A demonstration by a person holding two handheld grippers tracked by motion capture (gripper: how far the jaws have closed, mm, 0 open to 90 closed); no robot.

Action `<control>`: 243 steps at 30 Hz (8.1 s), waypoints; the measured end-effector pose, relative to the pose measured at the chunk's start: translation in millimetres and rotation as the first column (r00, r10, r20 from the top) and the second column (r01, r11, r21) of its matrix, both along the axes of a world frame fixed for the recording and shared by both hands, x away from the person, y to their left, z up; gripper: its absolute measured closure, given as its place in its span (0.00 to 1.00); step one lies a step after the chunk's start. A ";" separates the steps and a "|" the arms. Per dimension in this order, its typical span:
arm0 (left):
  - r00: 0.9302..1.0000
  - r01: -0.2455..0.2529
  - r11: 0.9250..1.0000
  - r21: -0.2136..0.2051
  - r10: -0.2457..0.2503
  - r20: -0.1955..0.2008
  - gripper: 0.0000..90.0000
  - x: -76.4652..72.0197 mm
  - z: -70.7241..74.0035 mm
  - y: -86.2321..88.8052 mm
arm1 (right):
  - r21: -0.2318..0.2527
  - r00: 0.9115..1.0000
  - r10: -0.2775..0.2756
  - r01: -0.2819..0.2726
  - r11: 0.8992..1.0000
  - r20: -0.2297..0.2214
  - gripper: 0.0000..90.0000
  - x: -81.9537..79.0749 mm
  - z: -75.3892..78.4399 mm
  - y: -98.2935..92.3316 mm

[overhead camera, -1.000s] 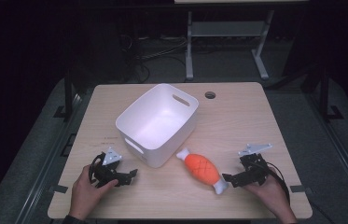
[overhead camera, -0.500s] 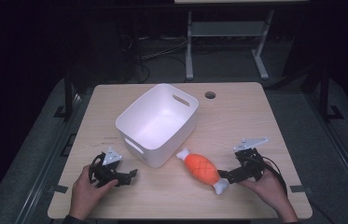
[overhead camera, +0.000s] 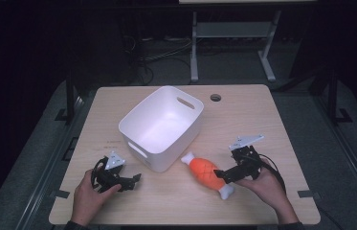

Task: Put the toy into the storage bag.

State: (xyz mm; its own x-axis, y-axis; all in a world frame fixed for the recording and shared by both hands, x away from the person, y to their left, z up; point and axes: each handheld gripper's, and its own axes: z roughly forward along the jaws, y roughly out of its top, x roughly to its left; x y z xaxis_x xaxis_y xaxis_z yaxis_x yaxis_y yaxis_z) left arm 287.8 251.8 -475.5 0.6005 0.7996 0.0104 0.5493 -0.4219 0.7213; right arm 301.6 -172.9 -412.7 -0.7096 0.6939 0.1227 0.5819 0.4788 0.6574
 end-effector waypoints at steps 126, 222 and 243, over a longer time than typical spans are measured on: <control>1.000 -0.002 1.000 -0.002 0.002 0.001 0.14 0.1 -0.1 -0.3 | -0.105 0.968 0.241 -0.247 0.963 -0.073 0.23 19.4 -9.6 14.7; 1.000 -0.002 1.000 -0.002 0.002 -0.003 0.14 0.1 0.2 -0.3 | -0.065 0.869 0.480 -0.476 0.877 0.119 0.24 92.2 138.9 97.6; 1.000 -0.003 1.000 -0.005 0.003 -0.003 0.14 0.0 0.1 -0.4 | -0.068 0.834 0.546 -0.542 0.838 0.083 0.23 115.6 133.7 150.0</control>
